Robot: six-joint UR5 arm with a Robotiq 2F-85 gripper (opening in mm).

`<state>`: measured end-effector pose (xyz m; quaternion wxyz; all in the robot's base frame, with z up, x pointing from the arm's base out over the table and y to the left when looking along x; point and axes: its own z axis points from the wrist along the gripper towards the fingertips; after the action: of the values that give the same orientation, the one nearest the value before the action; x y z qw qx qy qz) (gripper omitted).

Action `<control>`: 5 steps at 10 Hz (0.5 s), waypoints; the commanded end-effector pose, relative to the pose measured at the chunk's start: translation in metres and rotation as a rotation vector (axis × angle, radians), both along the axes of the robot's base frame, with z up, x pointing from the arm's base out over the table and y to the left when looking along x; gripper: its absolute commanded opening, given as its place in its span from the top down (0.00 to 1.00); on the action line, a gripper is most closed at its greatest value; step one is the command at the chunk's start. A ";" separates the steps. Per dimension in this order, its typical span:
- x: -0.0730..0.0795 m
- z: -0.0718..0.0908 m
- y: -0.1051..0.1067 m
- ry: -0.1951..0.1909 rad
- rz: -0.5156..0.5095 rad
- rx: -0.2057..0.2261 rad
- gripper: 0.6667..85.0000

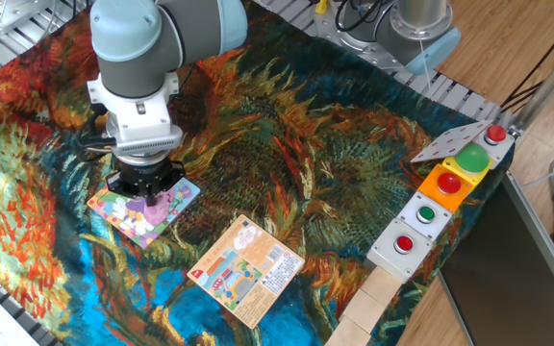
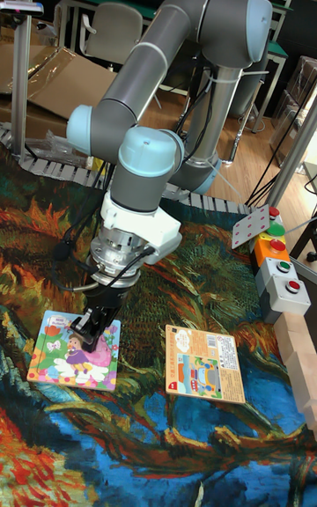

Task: Assemble one piece of a puzzle

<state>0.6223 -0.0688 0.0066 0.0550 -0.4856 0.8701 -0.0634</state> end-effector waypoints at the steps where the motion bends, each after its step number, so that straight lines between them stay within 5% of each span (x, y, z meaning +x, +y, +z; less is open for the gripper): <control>1: -0.001 0.001 0.001 -0.001 -0.010 0.011 0.99; 5: -0.003 0.001 -0.001 -0.001 -0.016 0.011 0.99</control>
<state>0.6201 -0.0692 0.0069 0.0545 -0.4837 0.8713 -0.0626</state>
